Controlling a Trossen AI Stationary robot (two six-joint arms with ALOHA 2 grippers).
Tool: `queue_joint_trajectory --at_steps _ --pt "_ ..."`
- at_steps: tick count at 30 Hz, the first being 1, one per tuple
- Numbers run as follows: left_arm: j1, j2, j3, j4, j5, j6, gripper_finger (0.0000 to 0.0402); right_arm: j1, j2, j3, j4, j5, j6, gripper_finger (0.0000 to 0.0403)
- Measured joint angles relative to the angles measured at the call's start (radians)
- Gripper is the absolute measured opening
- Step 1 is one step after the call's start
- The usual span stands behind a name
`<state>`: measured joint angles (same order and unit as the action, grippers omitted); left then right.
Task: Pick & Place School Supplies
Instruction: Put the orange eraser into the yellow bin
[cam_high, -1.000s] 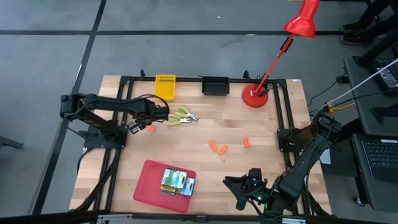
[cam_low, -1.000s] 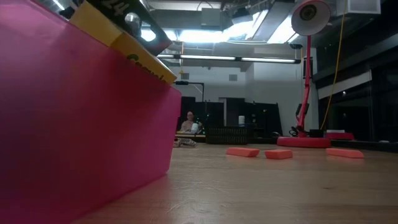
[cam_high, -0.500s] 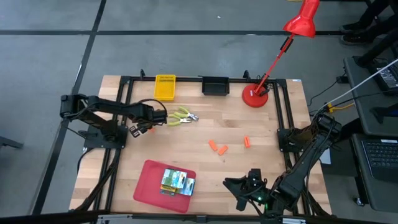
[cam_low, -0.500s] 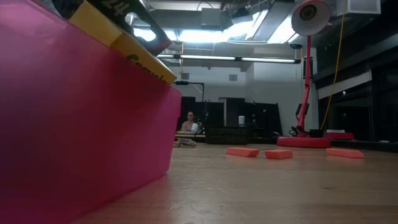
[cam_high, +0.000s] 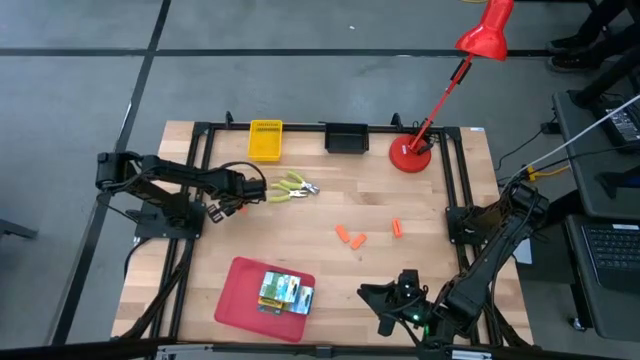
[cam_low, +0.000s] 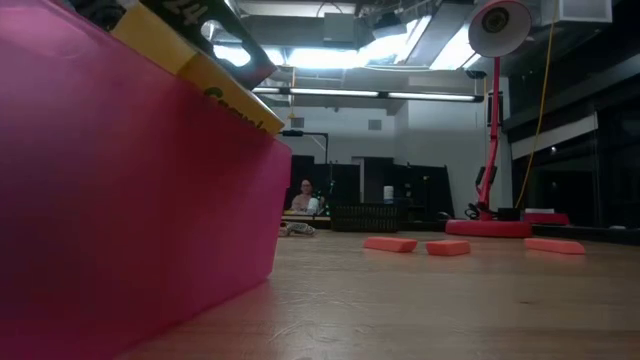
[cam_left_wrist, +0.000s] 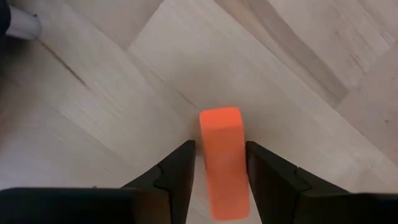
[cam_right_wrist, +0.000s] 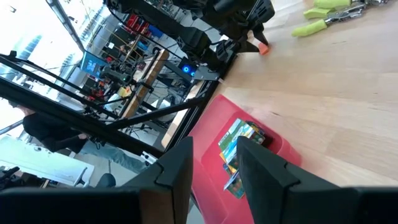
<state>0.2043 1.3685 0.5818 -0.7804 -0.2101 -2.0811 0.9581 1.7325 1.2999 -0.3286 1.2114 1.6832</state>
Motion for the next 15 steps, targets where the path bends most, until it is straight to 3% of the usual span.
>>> queue_joint_trajectory --at_steps 8,15 --pt "-0.009 -0.001 -0.001 0.009 -0.019 0.033 0.0069 -0.011 0.000 0.000 0.000 0.001 -0.013 0.0128" --pt "-0.119 -0.063 0.064 0.109 -0.080 0.027 0.0063 -0.013 0.000 0.000 -0.008 0.018 -0.020 0.0128"
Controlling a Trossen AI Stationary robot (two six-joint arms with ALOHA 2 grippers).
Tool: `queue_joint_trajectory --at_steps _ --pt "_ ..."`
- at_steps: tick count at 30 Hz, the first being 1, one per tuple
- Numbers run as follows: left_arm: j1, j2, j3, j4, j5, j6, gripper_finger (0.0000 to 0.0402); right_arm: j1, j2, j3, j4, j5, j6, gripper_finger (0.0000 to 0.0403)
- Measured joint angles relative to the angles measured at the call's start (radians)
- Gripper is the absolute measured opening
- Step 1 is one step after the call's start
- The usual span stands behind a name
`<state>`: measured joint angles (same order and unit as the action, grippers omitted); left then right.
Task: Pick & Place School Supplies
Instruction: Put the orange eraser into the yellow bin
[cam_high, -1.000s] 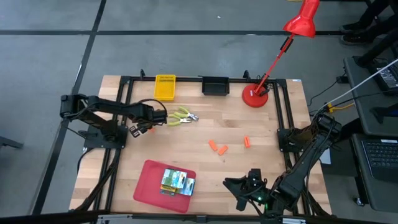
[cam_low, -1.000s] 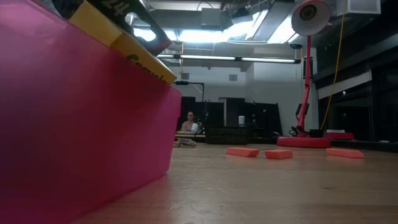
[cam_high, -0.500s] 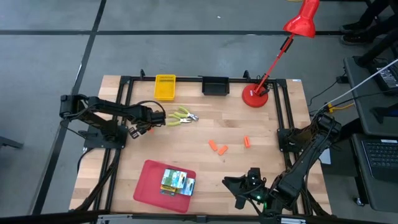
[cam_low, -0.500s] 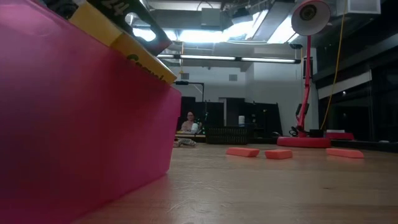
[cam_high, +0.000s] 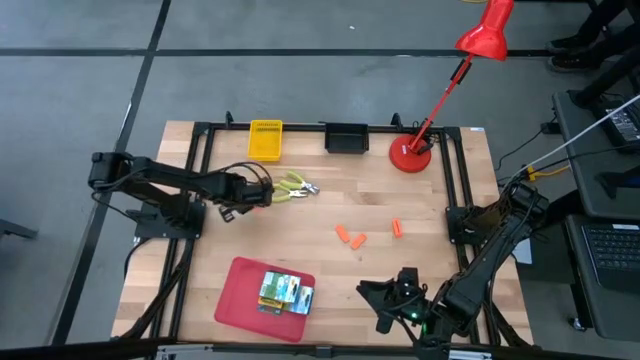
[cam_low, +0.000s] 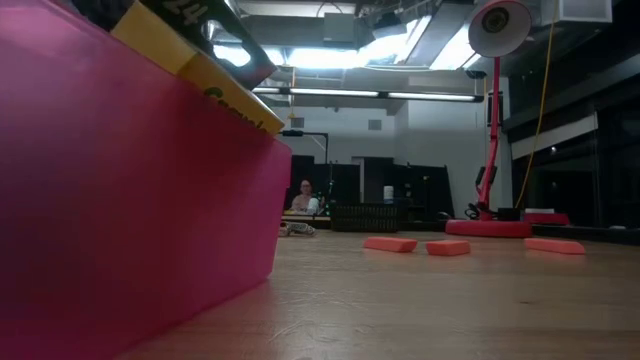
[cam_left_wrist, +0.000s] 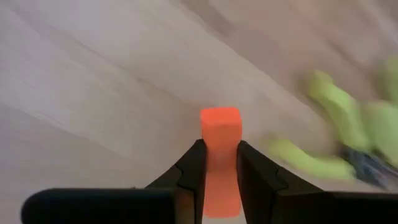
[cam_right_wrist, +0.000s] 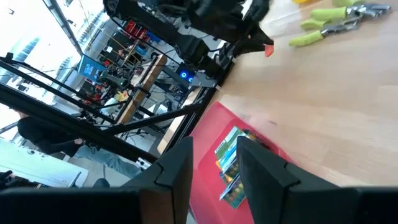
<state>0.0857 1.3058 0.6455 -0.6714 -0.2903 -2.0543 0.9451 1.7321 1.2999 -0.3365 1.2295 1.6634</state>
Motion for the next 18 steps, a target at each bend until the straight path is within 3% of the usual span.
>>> queue_joint_trajectory --at_steps 4,8,14,18 --pt "-0.045 -0.031 0.094 0.133 -0.180 0.057 0.0063 -0.005 0.000 0.000 -0.014 0.020 0.000 0.0128" --pt "0.077 -0.031 0.174 0.186 -0.318 0.281 0.0063 -0.019 0.000 0.000 -0.022 0.020 -0.003 0.0128" --pt "0.417 -0.021 0.217 0.280 -0.191 0.608 0.0063 -0.035 0.000 0.000 -0.028 0.011 -0.011 0.0128" --pt "0.580 0.007 0.216 0.273 -0.067 0.715 0.0063 -0.042 0.000 0.000 -0.033 0.012 -0.002 0.0128"
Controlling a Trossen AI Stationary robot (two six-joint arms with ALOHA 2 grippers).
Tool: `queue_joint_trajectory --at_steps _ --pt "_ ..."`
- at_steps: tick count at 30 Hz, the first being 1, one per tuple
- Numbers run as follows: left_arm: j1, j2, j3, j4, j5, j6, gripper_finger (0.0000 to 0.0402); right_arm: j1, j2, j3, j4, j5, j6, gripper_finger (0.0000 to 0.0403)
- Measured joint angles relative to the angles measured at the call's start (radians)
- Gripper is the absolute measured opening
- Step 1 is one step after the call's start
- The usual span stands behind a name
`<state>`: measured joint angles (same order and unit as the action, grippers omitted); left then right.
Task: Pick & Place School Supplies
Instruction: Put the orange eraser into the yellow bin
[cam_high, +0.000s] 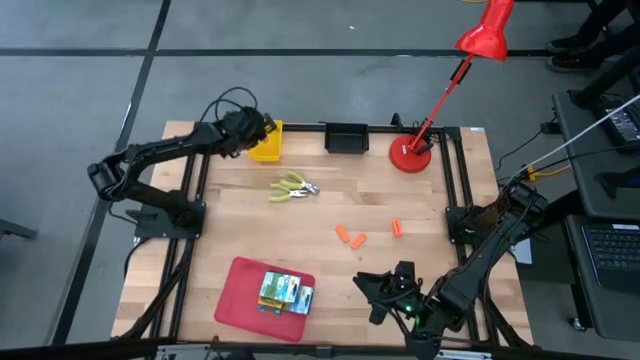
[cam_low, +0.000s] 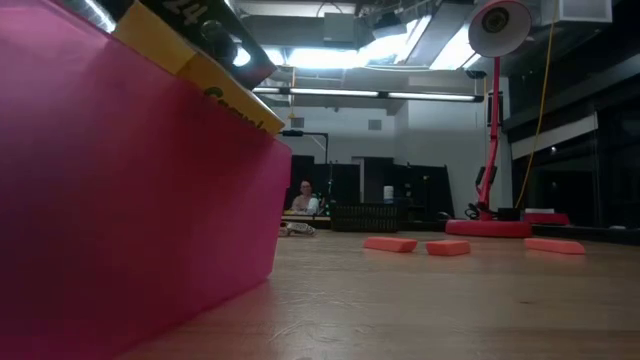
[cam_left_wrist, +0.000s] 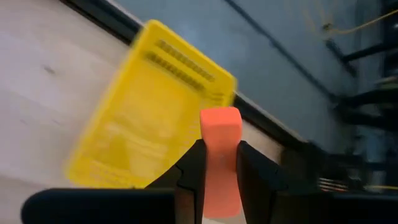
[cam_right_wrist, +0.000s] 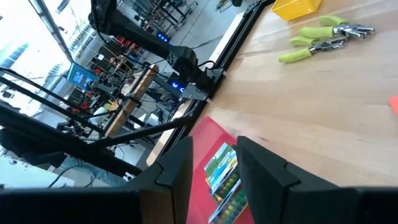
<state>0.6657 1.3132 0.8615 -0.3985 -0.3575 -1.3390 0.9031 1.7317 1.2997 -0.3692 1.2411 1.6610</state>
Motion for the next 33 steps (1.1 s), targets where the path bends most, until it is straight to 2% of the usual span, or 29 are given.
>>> queue_joint_trajectory --at_steps 3,10,18,21,30,33 --pt "0.053 0.024 0.000 0.033 0.059 0.079 0.0063 -0.012 0.000 0.000 0.000 0.000 0.004 0.0128" --pt "0.128 0.126 0.001 0.104 0.174 0.156 0.0063 -0.054 0.000 0.000 -0.001 -0.001 0.015 0.0128" --pt "0.163 0.198 0.001 0.147 0.179 0.219 0.0066 -0.083 0.000 0.000 0.010 0.000 0.033 0.0128" --pt "0.173 0.197 0.001 0.172 0.185 0.269 0.0085 -0.089 0.000 0.000 0.017 0.000 0.033 0.0128" --pt "0.184 0.174 0.001 0.213 0.223 0.448 0.0179 -0.092 0.000 0.000 0.026 0.008 0.033 0.0128" --pt "0.162 0.149 0.001 0.218 0.278 0.577 0.0192 -0.092 0.000 0.000 0.033 0.008 0.033 0.0128"
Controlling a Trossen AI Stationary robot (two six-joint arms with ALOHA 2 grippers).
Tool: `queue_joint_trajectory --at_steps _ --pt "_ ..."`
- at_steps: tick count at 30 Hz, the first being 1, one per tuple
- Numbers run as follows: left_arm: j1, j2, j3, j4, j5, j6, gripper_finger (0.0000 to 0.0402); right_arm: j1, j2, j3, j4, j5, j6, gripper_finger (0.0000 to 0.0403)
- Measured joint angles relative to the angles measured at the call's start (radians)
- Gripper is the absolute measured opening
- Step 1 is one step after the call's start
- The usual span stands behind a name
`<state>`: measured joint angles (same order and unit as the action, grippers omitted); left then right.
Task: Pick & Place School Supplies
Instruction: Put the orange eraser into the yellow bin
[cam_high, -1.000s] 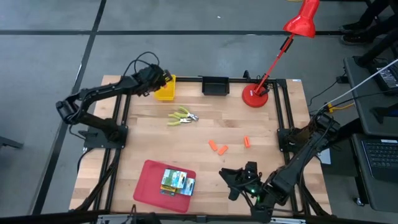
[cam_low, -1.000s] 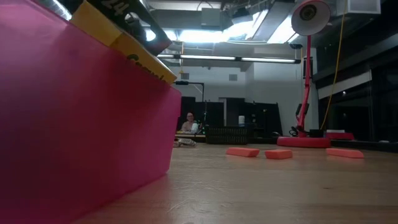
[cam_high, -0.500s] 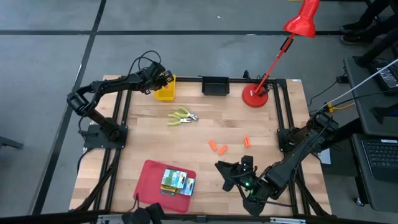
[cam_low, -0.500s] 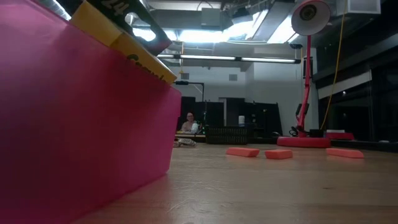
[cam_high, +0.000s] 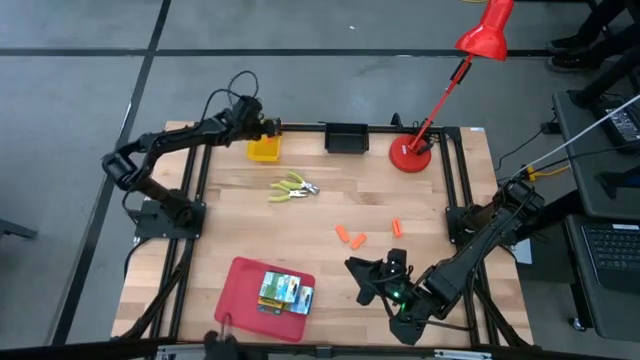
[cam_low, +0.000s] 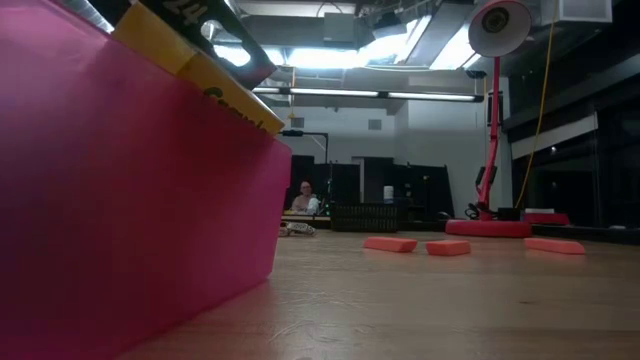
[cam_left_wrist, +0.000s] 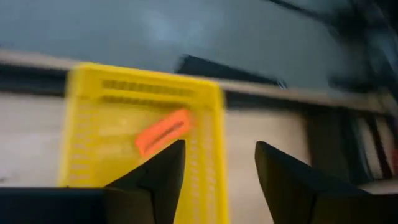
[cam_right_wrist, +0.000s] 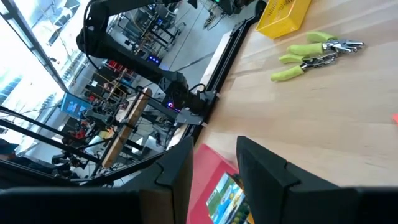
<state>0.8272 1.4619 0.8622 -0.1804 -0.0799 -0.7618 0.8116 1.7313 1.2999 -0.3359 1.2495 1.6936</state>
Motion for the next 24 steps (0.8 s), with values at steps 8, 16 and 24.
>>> queue_joint_trajectory --at_steps 8,16,24 --pt "-0.370 -0.152 0.000 -0.123 0.145 0.511 0.0172 0.004 0.000 0.000 0.001 0.014 -0.011 0.0128" --pt "-0.855 -0.117 0.000 -0.069 -0.117 0.793 0.0159 0.044 0.000 0.000 0.000 0.089 -0.003 0.0128" --pt "-0.884 0.169 0.157 -0.167 -0.081 0.783 0.0159 0.076 0.000 0.000 0.000 0.084 0.001 0.0128"
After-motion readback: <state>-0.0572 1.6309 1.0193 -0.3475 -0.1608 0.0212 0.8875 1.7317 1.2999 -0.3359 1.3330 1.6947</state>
